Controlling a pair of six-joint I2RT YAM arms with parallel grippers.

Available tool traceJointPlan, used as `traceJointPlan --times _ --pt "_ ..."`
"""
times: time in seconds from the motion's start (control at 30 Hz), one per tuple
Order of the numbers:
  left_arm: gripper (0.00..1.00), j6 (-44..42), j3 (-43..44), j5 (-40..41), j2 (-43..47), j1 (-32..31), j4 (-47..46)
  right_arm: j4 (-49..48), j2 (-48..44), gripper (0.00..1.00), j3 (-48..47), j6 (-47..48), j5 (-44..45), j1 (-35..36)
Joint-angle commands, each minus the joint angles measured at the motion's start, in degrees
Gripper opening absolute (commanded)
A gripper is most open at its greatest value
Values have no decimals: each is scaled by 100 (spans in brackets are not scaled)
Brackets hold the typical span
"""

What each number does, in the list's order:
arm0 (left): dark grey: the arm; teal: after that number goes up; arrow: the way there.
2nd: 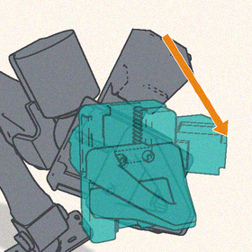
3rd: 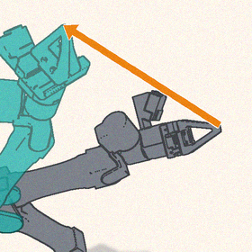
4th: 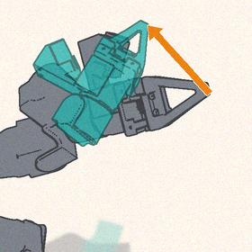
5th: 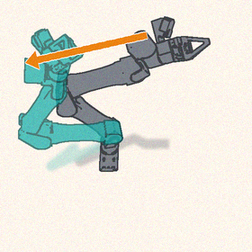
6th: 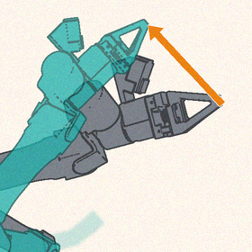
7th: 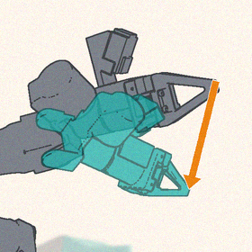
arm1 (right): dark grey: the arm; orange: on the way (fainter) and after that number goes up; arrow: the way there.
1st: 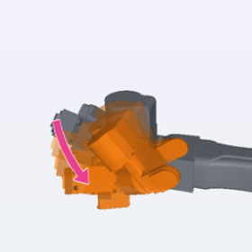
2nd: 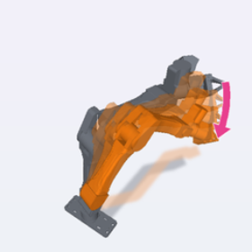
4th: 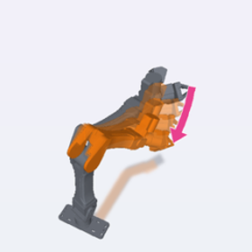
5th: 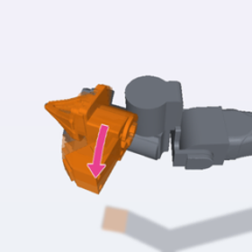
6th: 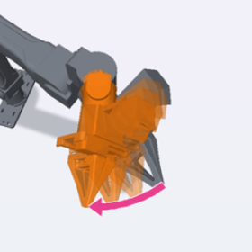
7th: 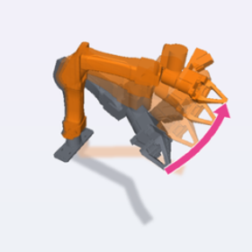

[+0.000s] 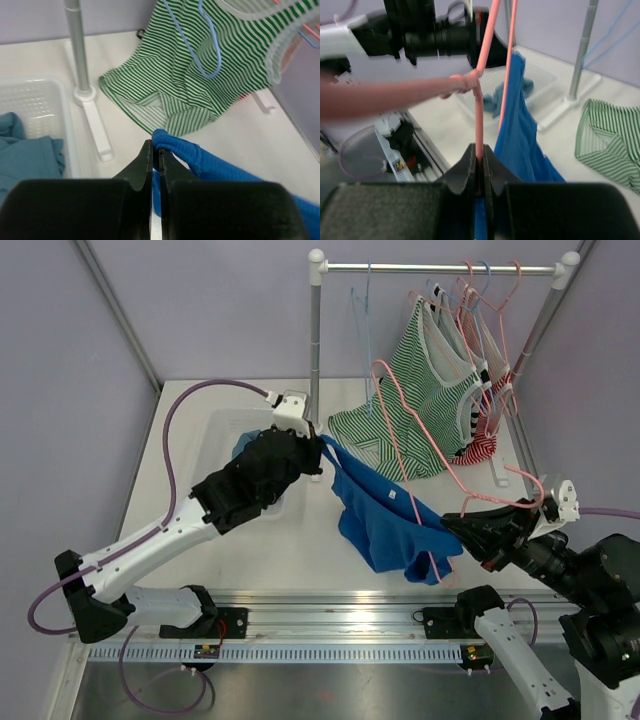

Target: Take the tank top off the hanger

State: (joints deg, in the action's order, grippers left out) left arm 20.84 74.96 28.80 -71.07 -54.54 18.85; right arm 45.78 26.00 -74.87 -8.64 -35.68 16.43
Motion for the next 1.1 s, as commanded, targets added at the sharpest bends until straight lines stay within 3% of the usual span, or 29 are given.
traceJointPlan --times 0.0,0.1,0.17,0.2,0.3,0.37,0.4,0.5,0.57,0.67,0.8,0.93,0.97,1.0,1.03,1.07 --pt "0 0 -796 -1632 635 67 -1057 -2416 -252 0 788 -1091 -1 36" --pt "0 -176 -1527 -2665 962 -108 -1857 -3965 -323 0 1606 -1674 210 45" --pt "0 -291 -1712 -2791 1033 -258 -2008 -4514 -271 0 2036 -2026 385 45" --pt "0 -387 -1782 -2844 1025 -372 -1982 -5273 -184 0 2177 -2149 430 36" --pt "0 -432 -1862 -2723 981 -487 -1640 -5939 36 0 2495 -2387 676 36" --pt "0 -292 -1871 -1942 919 -487 -1201 -5163 159 0 2014 -2073 1148 36" --pt "0 -143 -1871 -1348 902 -487 -1034 -4053 334 0 1742 -1880 1360 45" --pt "0 147 -1897 -440 832 -487 -489 -2240 694 0 801 -1211 2186 45" --pt "0 218 -1941 -191 718 -487 -286 -1488 1001 0 255 -1034 3035 45" --pt "4 254 -1880 -251 507 -478 -180 -458 1729 0 -334 -674 3278 36" --pt "23 324 -1713 -436 462 -496 -40 -140 2637 0 -695 -647 2865 45" --pt "47 315 -1528 -384 743 -496 363 -96 3437 0 -1388 -454 2997 45" --pt "66 315 -1380 -349 796 -496 495 -113 3778 0 -1529 -428 3058 45" --pt "77 315 -1300 -314 927 -496 793 -96 3964 0 -1887 -375 3102 45" --pt "94 324 -1230 -296 998 -496 943 -96 4122 0 -2056 -331 3172 45" --pt "99 298 -1151 -296 1059 -504 1067 -78 4472 0 -2232 -305 3260 45"
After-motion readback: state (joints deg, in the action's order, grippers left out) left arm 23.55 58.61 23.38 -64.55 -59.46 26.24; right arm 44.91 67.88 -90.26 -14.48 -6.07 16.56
